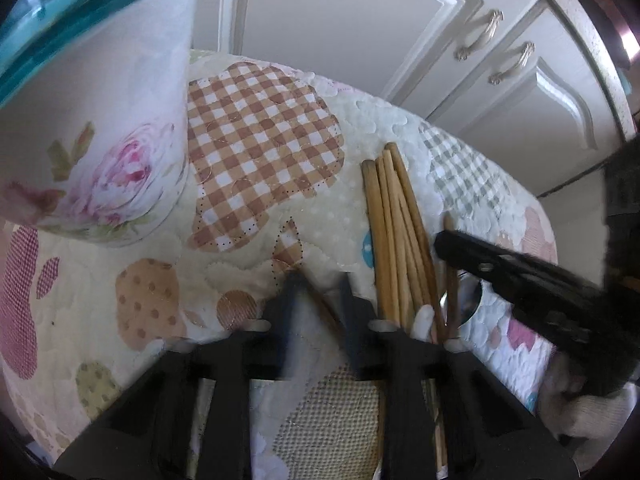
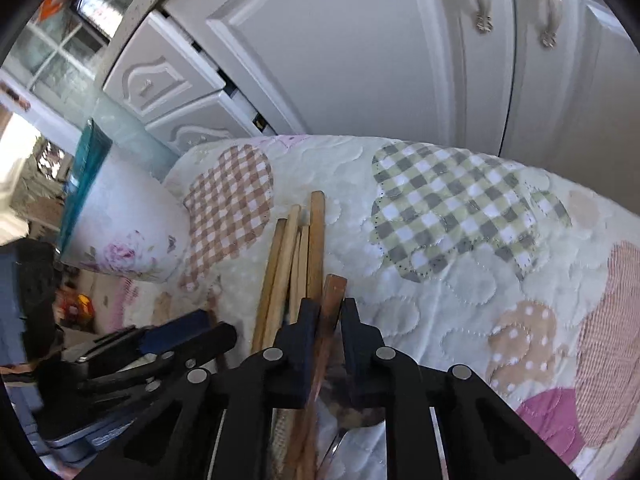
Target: Organize utensils
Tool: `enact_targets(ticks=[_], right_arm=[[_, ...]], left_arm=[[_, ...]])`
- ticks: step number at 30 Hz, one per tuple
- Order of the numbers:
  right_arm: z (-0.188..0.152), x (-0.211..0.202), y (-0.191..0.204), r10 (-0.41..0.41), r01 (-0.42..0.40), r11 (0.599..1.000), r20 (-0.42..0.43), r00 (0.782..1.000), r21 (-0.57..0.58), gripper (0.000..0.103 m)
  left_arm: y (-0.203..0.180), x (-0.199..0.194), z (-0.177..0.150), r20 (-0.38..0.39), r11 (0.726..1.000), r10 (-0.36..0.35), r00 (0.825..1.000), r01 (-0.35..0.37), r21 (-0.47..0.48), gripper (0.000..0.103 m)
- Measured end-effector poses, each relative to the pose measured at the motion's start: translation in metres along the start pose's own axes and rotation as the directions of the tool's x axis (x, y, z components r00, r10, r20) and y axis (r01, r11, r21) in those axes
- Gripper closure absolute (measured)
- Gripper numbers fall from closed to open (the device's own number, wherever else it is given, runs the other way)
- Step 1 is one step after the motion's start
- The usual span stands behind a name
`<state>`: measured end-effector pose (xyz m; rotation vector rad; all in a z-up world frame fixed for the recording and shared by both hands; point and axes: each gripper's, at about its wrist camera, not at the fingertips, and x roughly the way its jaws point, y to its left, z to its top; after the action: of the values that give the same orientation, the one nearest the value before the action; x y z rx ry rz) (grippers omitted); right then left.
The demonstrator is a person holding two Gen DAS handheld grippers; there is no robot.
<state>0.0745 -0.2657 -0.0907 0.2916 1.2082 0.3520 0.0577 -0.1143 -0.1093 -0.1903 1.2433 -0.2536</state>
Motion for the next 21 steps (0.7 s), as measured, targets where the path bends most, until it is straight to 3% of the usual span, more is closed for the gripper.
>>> enact_targets(ticks=[2, 3, 4, 17, 19, 21], right_arm=[[-0.004, -0.015, 0.006, 0.021, -0.02, 1.0, 0.026, 0.999, -0.02, 0.091], [-0.007, -0.024, 0.008, 0.025, -0.024, 0.999, 0.038, 0.999, -0.026, 0.091], [-0.01, -0.034, 0.011, 0.027, -0.026, 0.999, 0.056, 0.998, -0.031, 0.091], [-0.063, -0.15, 0.054, 0.02, 0.003, 0.996, 0.254, 0.967, -0.091, 0.093], [-0.071, -0.155, 0.057, 0.007, 0.017, 0.996, 0.263, 0.965, -0.09, 0.093], [-0.076, -0.161, 0.055, 0.0, 0.021, 0.997, 0.27, 0.963, -0.074, 0.093]], left_arm=[[0.003, -0.001, 0.001, -0.007, 1.0, -0.029, 1.0, 0.029, -0.007, 0.093], [0.004, -0.003, 0.0, -0.01, 0.999, -0.042, 0.999, 0.042, -0.013, 0.101], [0.005, -0.008, 0.0, -0.009, 0.998, -0.056, 0.998, 0.056, -0.015, 0.103], [-0.002, -0.111, -0.025, 0.121, 0.97, -0.206, 0.971, 0.186, 0.158, 0.103], [-0.006, -0.113, -0.025, 0.114, 0.97, -0.204, 0.972, 0.185, 0.157, 0.103], [0.002, -0.106, -0.025, 0.082, 0.977, -0.204, 0.976, 0.197, 0.087, 0.103]])
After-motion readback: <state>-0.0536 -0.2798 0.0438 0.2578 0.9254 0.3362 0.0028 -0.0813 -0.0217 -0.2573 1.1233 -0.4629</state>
